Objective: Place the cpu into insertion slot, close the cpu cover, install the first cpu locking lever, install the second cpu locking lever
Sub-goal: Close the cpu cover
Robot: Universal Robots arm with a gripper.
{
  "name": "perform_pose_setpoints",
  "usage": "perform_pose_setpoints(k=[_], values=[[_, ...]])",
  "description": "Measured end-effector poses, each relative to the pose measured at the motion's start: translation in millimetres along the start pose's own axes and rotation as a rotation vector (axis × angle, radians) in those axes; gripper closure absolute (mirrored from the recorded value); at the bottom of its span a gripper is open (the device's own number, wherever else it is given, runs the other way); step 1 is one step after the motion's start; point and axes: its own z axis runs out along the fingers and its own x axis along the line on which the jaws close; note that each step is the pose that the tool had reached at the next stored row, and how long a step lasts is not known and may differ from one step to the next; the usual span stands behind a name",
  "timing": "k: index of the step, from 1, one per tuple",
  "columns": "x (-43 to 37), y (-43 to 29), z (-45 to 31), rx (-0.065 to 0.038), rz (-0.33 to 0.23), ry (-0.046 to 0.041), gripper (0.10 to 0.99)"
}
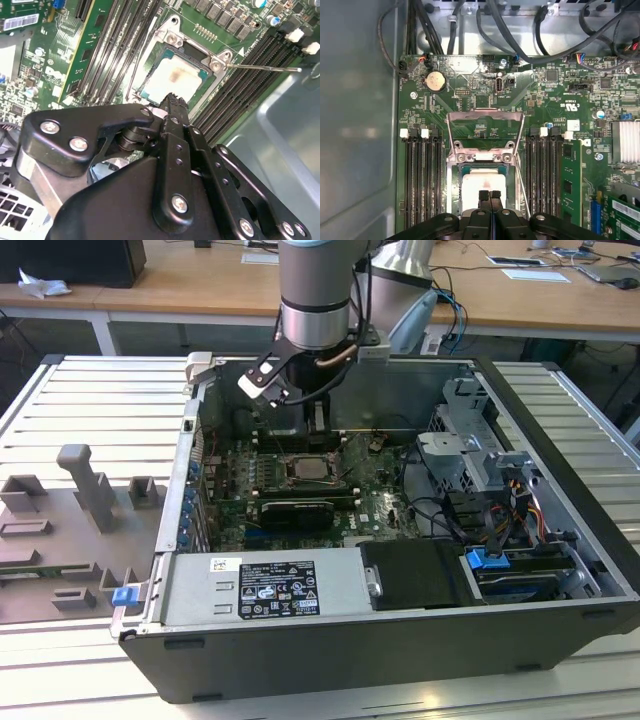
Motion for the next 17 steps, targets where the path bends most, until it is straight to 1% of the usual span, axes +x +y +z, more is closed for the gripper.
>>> perform_pose_setpoints(k=[2, 3, 7, 9, 15, 17], values=[[0.0, 0.1, -2.3, 0.000, 0.000, -0.0001, 0.980], [0.0, 0.2, -3.6, 0.000, 0.000, -0.0015, 0.980], [0.0, 1.9, -4.1, 0.001, 0.001, -0.0033, 0.980], [0.0, 4.0, -3.9, 0.002, 0.001, -0.0033, 0.980], [0.0, 13.8, -3.0, 0.002, 0.002, -0.0033, 0.980], [0.0, 14.9, -2.7, 0.003, 0.002, -0.0034, 0.980]])
